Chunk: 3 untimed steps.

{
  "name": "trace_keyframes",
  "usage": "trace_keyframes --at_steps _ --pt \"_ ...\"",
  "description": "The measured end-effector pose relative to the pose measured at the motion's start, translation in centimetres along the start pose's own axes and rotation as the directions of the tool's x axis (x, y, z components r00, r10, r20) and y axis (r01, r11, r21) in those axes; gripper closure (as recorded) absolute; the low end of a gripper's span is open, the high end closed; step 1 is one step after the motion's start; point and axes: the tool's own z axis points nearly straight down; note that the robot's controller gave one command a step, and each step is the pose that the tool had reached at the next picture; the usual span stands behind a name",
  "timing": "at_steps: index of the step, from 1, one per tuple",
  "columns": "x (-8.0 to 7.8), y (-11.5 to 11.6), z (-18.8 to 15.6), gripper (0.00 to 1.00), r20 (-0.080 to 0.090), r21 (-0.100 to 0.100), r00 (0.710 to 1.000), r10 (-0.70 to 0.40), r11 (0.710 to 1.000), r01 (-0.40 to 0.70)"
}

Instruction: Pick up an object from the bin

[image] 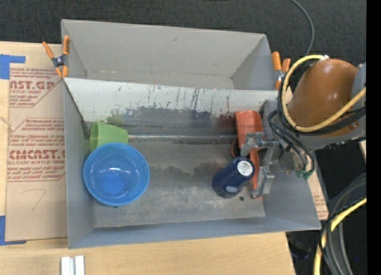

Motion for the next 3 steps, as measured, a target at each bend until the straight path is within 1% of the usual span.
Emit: trace_keyframes --at_steps 1,2,3 --pt "-1.3 4.3 1.9 0.00 0.004 -0.008 0.970 -0.245 0.970 0.245" --pt "-1.1 3.8 -0.5 0.00 -0.007 -0.011 0.977 -0.212 0.977 0.212" --pt "-1.8 1.7 -6.1 1.00 -0.004 -0.010 0.975 -0.224 0.975 0.224"
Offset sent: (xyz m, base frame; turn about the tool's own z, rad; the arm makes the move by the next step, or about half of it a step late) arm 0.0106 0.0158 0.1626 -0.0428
